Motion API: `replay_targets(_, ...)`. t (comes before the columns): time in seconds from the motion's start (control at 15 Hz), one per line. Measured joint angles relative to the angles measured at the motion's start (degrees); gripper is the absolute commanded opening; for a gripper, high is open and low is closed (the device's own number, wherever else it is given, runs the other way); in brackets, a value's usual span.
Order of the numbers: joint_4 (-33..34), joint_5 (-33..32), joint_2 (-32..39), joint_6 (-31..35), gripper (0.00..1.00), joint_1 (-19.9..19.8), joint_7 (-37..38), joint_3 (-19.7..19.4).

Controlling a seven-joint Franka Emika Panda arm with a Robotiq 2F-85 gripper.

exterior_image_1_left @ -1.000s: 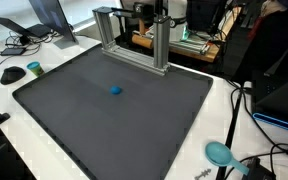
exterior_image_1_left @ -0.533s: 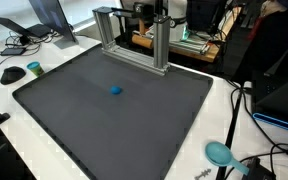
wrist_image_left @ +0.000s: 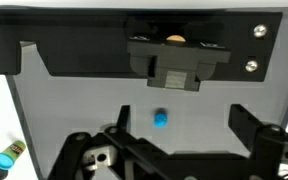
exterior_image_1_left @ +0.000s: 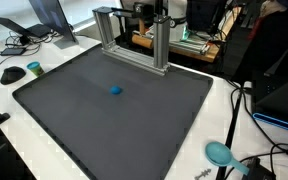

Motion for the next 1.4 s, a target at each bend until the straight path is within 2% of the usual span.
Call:
replay_targets(0.47,-2.4,0.0,-0.1,0.5,1.0,0.3,0.4,1.9)
replay_targets(1.4,-9.5,-0.1,-2.5,6.3,1.0,-0.5,2.3,1.7)
